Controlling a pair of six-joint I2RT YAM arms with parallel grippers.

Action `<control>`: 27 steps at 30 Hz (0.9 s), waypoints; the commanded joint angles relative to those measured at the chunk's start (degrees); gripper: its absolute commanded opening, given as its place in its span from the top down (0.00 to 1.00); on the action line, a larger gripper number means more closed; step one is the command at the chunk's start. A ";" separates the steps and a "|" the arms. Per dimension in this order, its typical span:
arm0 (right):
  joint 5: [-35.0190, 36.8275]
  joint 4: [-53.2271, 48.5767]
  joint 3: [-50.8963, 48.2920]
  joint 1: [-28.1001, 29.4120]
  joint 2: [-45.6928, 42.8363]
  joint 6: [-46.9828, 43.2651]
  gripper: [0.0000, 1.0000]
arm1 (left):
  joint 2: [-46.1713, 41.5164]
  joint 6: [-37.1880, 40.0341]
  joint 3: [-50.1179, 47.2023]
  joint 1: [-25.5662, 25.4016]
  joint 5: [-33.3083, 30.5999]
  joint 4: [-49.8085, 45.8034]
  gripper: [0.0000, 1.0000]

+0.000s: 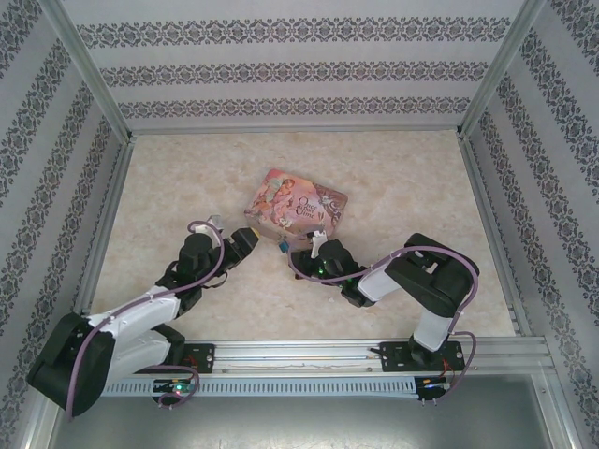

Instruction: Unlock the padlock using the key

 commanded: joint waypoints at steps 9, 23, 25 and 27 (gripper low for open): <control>-3.27 2.24 0.89 -1.29 -2.88 9.30 1.00 | 14.73 -6.35 0.30 0.49 7.06 20.94 0.39; -5.12 1.88 2.54 -2.08 -2.60 11.83 1.00 | 26.44 -10.68 2.07 -0.59 9.83 30.01 0.46; -5.45 1.88 2.88 -2.08 -2.27 11.92 1.00 | 28.53 -11.54 2.32 -0.92 9.95 32.55 0.46; -5.74 1.80 3.24 -2.13 -2.05 11.91 1.00 | 31.11 -12.79 2.55 -1.14 10.29 36.57 0.47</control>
